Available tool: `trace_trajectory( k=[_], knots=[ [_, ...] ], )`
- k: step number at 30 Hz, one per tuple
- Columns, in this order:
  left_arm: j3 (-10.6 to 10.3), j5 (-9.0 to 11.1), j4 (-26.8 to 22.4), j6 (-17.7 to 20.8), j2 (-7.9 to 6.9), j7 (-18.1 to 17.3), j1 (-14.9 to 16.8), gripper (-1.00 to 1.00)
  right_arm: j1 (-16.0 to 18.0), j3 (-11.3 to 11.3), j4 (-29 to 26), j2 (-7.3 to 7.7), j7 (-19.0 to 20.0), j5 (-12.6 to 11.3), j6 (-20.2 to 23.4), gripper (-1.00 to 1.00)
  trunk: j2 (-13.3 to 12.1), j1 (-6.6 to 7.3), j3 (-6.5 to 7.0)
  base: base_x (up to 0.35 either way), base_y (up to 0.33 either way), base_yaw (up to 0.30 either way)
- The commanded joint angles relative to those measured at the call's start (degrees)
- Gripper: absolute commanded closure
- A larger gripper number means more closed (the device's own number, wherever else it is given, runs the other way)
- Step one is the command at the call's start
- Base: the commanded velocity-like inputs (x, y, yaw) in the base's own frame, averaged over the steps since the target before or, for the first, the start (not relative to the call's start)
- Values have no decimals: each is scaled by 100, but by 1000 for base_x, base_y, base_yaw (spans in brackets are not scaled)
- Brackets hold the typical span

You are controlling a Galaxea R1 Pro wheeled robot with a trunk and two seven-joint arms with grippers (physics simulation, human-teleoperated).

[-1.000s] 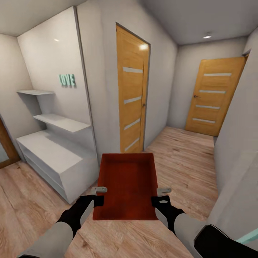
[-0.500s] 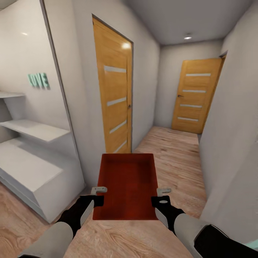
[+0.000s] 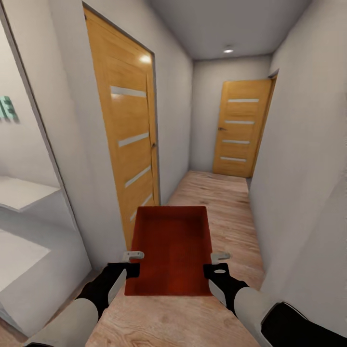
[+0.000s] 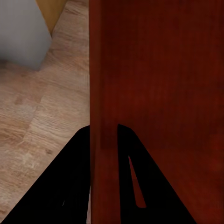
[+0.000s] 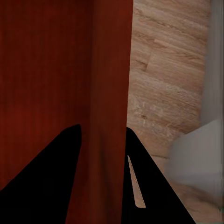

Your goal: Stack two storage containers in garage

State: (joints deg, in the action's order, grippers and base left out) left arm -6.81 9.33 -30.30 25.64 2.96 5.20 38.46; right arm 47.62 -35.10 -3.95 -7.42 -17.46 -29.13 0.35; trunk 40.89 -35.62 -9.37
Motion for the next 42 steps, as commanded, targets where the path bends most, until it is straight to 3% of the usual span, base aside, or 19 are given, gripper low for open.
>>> trace_trajectory(
  k=[1, 42],
  knots=[
    [13, -126, -46, -182, 46, 77, 4, 100, 3, -48, 25, -5, -534, -146, -9, 100, 7, -5, -9, 322, 0, -246],
    [13, -125, -46, -183, 46, 77, 6, 100, 4, -48, 25, -5, -538, -146, -9, 100, 7, -5, -9, 322, 0, -38]
  ],
)
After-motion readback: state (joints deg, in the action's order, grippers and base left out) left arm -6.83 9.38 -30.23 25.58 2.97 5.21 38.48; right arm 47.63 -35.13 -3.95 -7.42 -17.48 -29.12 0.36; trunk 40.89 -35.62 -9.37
